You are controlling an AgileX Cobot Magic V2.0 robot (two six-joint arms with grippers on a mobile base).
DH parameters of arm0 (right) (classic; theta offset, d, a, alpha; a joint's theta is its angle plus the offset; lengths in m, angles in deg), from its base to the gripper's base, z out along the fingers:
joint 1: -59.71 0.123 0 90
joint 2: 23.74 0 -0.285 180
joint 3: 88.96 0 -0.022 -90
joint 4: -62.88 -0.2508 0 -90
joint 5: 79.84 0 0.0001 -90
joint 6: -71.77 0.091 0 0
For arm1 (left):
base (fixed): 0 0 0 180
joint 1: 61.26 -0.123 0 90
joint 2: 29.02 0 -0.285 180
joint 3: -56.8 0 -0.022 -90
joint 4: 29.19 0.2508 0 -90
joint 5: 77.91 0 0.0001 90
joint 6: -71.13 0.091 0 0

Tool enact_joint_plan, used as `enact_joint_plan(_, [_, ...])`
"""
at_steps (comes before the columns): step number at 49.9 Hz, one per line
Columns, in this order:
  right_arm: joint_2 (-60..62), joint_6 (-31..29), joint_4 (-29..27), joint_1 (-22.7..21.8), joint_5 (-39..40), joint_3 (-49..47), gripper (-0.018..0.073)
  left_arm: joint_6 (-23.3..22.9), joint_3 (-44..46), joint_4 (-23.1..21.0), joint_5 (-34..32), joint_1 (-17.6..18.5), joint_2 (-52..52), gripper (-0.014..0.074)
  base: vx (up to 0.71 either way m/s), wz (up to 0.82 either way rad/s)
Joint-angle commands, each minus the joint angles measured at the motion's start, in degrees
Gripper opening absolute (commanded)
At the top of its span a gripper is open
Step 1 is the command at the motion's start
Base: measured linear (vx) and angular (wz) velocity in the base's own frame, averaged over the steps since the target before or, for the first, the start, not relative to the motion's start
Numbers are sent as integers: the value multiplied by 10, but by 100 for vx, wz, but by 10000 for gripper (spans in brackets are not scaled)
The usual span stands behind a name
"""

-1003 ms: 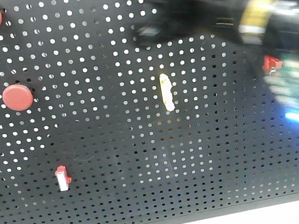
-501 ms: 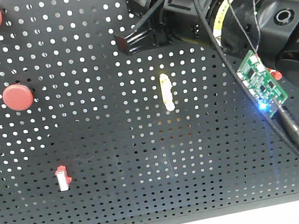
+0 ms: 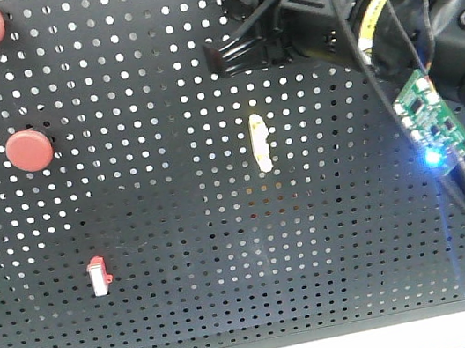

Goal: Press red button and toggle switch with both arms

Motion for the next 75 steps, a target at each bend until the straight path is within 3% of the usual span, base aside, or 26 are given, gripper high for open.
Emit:
enact_joint_plan(1, [43,16,10,-19,26,-31,0,-5,19,-3,-43,1,0,2,0,0])
enact_joint_plan(11, [98,17,10,24,35,66,0,-5,19,-3,-39,1,-1,2,0,0])
enact_joint_plan(22, [183,4,14,23,63,170,0,-5,19,-3,-35,1,-1,2,0,0])
enact_joint_plan(33, [210,7,12,24,9,175,0,-5,19,-3,-31,1,-1,2,0,0])
enact_joint_plan(62, [210,7,12,24,8,175,0,-5,16,-3,-33,1,0,2,0,0])
enact_joint_plan(69, [210,7,12,24,8,175,0,-4,-45,22,-64,-6,-23,2,0,0])
enact_joint_plan(75, [210,7,12,24,8,175,0,-4,-170,8,-139,-59,-79,2,0,0])
